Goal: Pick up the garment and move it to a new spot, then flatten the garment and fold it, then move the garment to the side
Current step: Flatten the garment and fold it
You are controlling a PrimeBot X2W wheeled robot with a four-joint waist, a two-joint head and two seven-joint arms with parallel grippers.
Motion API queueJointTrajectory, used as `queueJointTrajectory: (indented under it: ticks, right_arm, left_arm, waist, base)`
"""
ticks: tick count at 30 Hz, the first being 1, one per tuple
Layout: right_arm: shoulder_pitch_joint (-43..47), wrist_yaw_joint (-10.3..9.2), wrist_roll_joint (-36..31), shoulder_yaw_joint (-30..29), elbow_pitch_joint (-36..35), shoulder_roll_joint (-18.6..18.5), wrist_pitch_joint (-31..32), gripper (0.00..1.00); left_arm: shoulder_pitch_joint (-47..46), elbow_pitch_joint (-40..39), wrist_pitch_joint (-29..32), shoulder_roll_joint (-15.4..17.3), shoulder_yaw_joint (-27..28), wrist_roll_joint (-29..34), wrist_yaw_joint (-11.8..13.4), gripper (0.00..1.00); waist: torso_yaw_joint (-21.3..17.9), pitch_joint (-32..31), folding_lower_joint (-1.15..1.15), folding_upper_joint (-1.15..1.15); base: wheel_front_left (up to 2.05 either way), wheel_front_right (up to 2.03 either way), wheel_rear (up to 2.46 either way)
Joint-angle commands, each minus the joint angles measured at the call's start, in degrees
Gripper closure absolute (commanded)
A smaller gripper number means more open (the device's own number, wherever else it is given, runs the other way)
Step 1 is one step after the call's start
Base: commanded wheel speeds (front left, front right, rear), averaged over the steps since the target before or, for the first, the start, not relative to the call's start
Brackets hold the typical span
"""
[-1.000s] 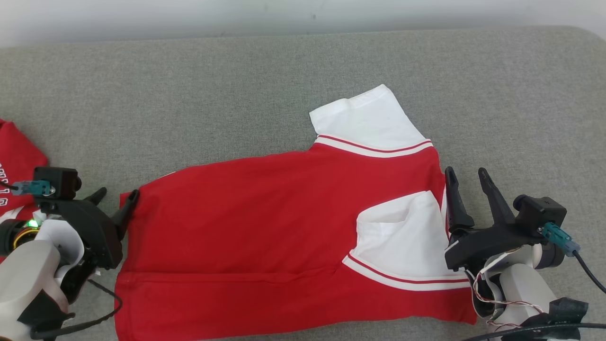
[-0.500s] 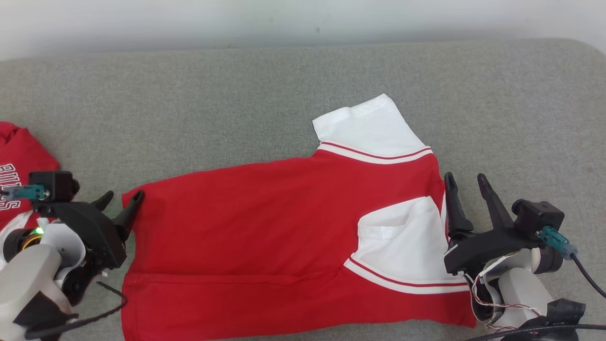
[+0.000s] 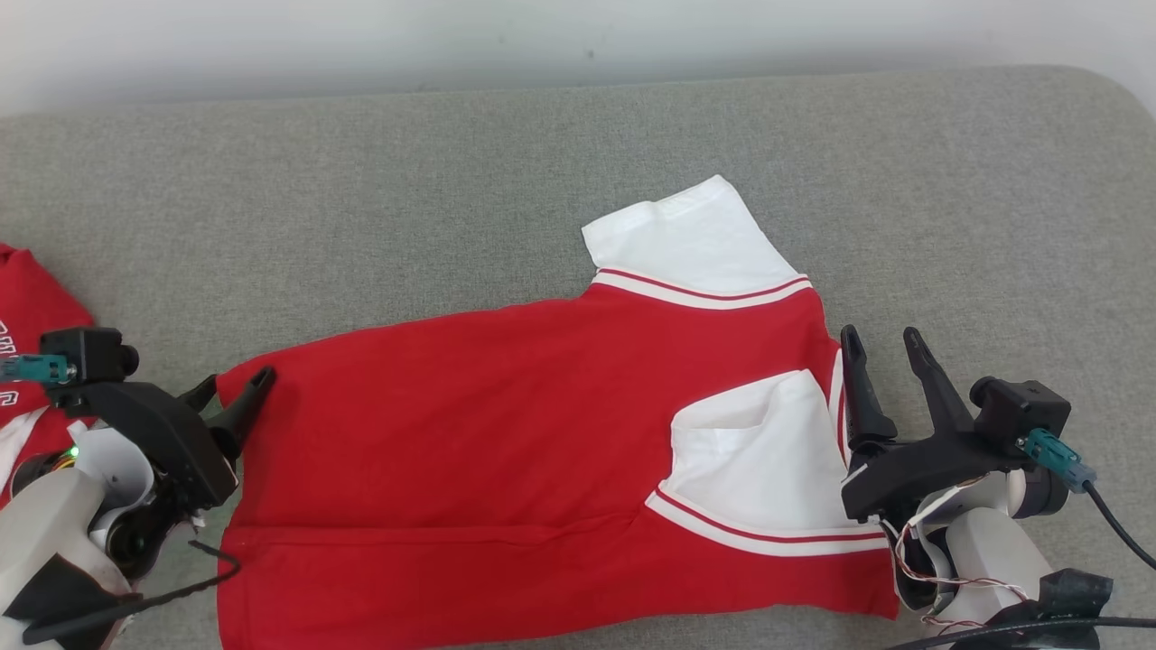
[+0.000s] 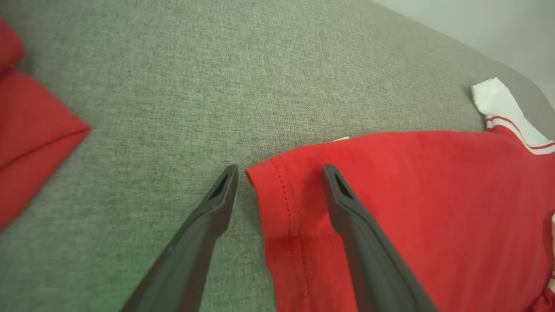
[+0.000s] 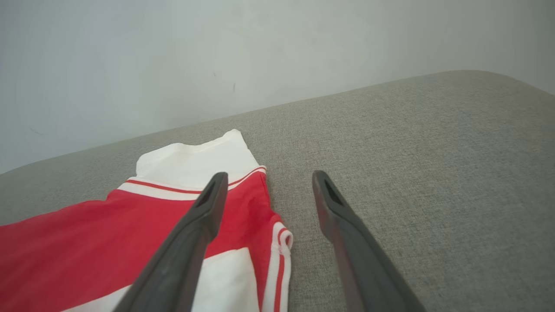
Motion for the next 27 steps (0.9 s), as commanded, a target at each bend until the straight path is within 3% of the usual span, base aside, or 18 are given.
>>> queueJointTrajectory:
  ticks: [1,3,4,5,7,8,20,27]
  right_arm:
    - [0.27,-0.07,0.08,0.05,-0.03,-0.03,-0.01,0.0]
    - [0.26,-0.07,0.13,-0.04,0.0,-0.1,-0.01,0.0]
    - [0.25,-0.07,0.14,-0.09,0.01,-0.14,-0.01,0.0]
    - [0.29,-0.06,0.12,-0.16,0.02,-0.16,-0.01,0.0]
    - [0.29,-0.07,0.02,-0.31,0.0,-0.15,-0.01,0.0]
    - [0.3,-0.07,-0.07,-0.4,0.02,-0.12,-0.01,0.0]
    - [-5.31,-0.07,1.18,1.15,3.26,-1.42,0.0,0.0]
    - [-17.32,-0.07,3.35,6.92,17.72,-4.41,0.56,0.0]
  left_arm:
    - [-0.22,-0.16,-0.04,0.35,-0.04,-0.94,0.04,0.0]
    - [-0.19,-0.6,-0.58,0.45,-0.07,-1.66,0.04,0.0]
    - [-0.2,-0.62,-0.83,0.58,-0.19,-2.05,0.04,0.22]
    - [-0.04,-0.69,-0.77,0.58,-0.27,-2.67,0.04,0.33]
    - [-0.17,-0.87,-0.98,0.8,-0.73,-2.8,0.04,0.84]
    - [-0.19,-0.87,-1.01,0.86,-0.98,-3.01,0.04,1.0]
    - [-1.92,-2.08,-8.56,1.08,-4.3,-0.94,0.04,1.0]
    - [-3.7,-2.66,-12.97,-0.58,-6.4,-0.87,0.04,1.0]
  waist:
    - [-0.13,0.11,0.0,0.0]
    - [-0.27,0.15,0.0,0.0]
    - [-0.31,0.13,0.0,0.0]
    - [-0.32,0.1,0.0,0.0]
    - [-0.27,0.05,0.0,0.0]
    - [-0.21,0.01,0.0,0.0]
    - [1.43,0.03,0.0,0.0]
    - [4.11,1.16,0.0,0.0]
  base:
    - [0.0,0.0,0.0]
    - [0.0,0.0,0.0]
    - [0.0,0.0,0.0]
    - [0.0,0.0,0.0]
    - [0.0,0.0,0.0]
    - [0.0,0.0,0.0]
    - [0.0,0.0,0.0]
    - [0.0,0.0,0.0]
